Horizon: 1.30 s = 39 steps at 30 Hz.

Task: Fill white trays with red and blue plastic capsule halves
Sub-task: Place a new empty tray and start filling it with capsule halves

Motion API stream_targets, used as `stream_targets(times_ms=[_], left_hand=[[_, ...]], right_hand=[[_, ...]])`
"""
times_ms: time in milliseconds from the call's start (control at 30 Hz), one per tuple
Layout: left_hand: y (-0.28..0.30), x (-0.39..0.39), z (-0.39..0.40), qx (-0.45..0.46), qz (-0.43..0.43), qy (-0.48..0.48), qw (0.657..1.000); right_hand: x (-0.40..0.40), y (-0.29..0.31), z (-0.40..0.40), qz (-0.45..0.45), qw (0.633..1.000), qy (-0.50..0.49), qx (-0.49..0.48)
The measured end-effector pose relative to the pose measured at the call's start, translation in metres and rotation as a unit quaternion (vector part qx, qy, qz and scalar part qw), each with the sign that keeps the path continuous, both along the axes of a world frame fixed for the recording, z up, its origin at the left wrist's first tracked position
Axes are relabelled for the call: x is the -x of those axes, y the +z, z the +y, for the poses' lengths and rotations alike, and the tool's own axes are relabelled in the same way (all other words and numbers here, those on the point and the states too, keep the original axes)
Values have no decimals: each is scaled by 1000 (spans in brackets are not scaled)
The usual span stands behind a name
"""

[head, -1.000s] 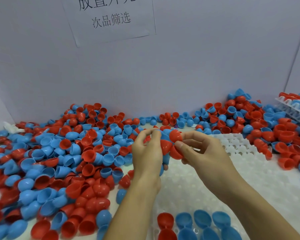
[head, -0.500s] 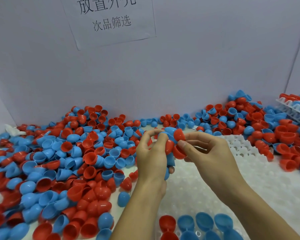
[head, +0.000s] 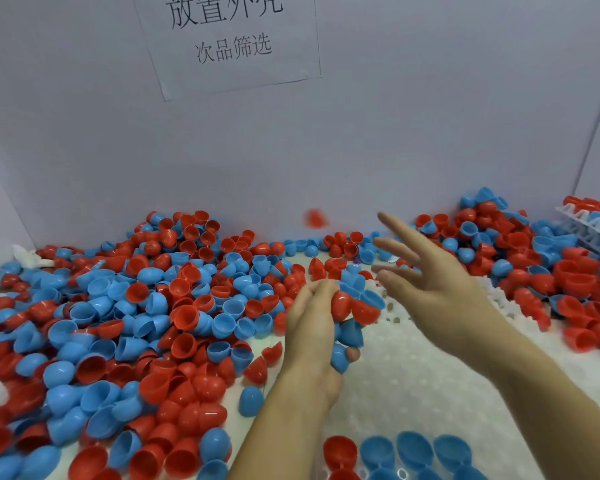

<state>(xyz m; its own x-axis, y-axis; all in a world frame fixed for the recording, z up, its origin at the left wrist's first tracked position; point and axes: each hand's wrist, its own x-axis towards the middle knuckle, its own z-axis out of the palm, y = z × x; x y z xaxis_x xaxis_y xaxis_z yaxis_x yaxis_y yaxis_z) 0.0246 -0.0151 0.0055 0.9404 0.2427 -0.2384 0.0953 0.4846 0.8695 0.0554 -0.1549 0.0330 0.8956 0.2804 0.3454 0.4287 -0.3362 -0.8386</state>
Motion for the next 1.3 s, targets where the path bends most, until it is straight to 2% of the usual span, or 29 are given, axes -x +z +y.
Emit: stream_targets(times_ms=[67, 133, 233, 367, 467, 600, 700, 833, 900, 1033, 1100, 1167, 1233, 1300], left_hand=[[-1, -1, 2, 2, 4, 23, 1000], [-2, -2, 5, -20, -4, 66, 998], [-4, -2, 4, -120, -63, 127, 983], [-2, 3, 1, -313, -229, 129, 913], [-3, 5, 0, -384, -287, 84, 873], [-2, 6, 0, -432, -308, 60, 845], [-1, 6, -3, -400, -322, 42, 857], [1, 7, -8, -333, -313, 27, 889], [1, 8, -8, -297, -280, 33, 912], [2, 11, -5, -156, -182, 73, 968], [3, 13, 0, -98, -137, 102, 980], [3, 15, 6, -60, -120, 112, 985], [3, 17, 8, -49, -111, 118, 986], [4, 18, 7, -48, -108, 116, 986]], right_hand=[[2, -2, 1, -66, 994, -81, 35], [5, 1, -9, -51, 989, -136, 2], [11, 4, -8, 83, 993, -77, -32], [18, 1, 2, 230, 973, 12, -5], [19, 2, -2, 333, 937, 84, -64], [18, 1, -8, 407, 897, 130, -118], [19, 1, -11, 423, 885, 118, -153], [21, 5, -21, 403, 897, 90, -157], [22, 8, -27, 386, 905, 87, -154], [32, 17, -39, 345, 925, 74, -142], [40, 18, -51, 273, 958, 45, -70], [50, 18, -65, 196, 979, 11, 57], [62, 17, -76, 170, 971, 8, 170], [73, 13, -84, 176, 957, 13, 231]])
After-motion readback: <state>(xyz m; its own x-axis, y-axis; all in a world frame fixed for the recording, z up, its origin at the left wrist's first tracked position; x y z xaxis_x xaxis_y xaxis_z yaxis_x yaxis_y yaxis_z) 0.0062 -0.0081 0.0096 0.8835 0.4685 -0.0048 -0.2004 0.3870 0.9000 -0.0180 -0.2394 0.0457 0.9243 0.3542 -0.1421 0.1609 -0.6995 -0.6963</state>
